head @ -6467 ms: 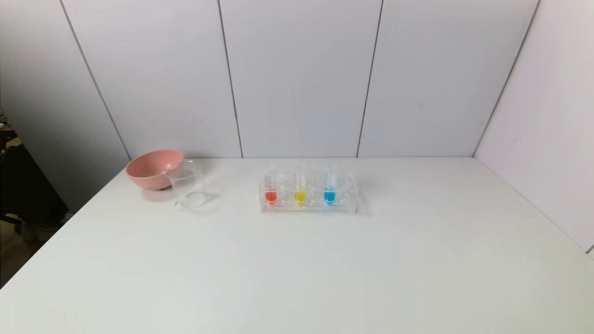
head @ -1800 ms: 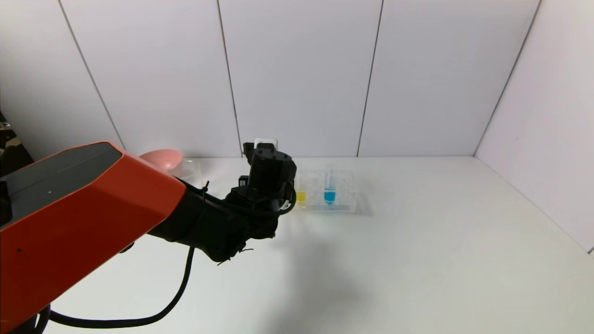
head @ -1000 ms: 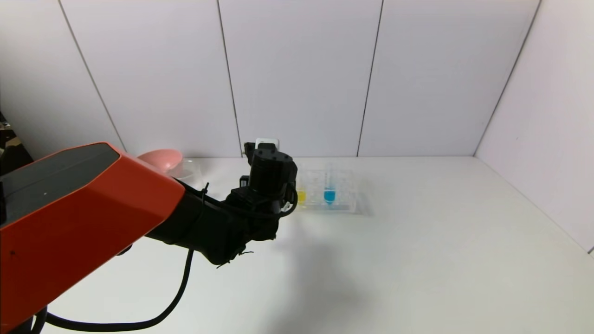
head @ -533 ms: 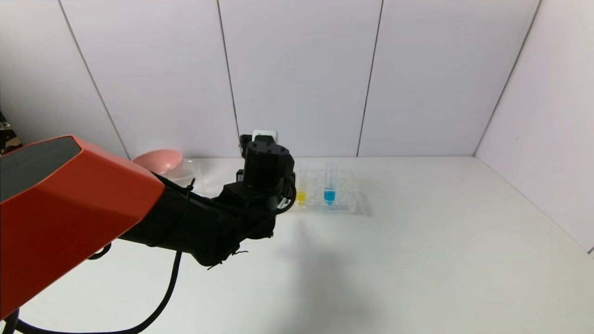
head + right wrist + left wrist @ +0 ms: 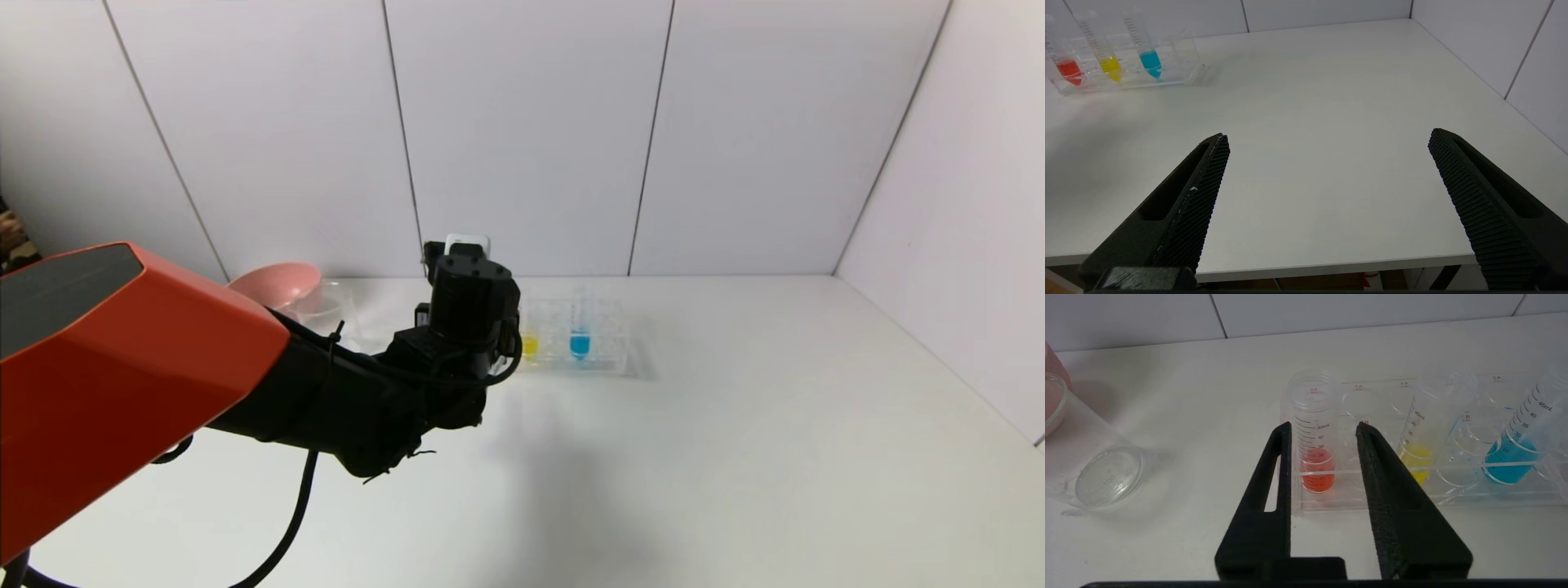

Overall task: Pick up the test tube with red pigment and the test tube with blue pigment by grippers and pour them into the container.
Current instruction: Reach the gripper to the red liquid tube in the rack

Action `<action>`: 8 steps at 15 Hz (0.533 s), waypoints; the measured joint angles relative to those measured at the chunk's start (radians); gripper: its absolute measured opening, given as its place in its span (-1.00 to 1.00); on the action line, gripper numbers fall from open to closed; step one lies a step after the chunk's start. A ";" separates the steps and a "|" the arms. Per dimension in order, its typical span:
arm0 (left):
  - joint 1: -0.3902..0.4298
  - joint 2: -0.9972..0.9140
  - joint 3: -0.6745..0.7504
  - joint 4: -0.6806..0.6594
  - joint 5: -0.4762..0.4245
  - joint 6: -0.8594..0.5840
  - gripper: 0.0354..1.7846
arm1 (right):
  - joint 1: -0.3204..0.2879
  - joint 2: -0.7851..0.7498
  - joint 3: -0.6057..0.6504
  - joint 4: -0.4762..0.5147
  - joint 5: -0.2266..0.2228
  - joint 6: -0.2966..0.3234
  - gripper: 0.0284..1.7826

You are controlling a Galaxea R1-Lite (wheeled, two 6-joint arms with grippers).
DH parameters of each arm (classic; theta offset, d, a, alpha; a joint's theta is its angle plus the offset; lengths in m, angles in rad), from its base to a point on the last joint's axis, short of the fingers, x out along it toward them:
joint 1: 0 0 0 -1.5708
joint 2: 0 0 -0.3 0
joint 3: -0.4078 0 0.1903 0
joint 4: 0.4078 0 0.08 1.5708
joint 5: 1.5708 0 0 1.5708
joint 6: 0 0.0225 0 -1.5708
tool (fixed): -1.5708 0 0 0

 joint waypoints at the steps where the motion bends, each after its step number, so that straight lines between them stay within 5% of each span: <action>1: -0.001 0.001 0.003 0.000 0.000 -0.002 -0.16 | 0.000 0.000 0.000 0.000 0.000 0.000 0.99; 4: -0.009 0.005 0.036 -0.029 0.003 -0.013 0.46 | 0.000 0.000 0.000 0.000 0.000 0.000 0.99; 8: -0.029 0.013 0.081 -0.049 0.030 -0.047 0.88 | 0.000 0.000 0.000 0.000 0.000 0.000 0.99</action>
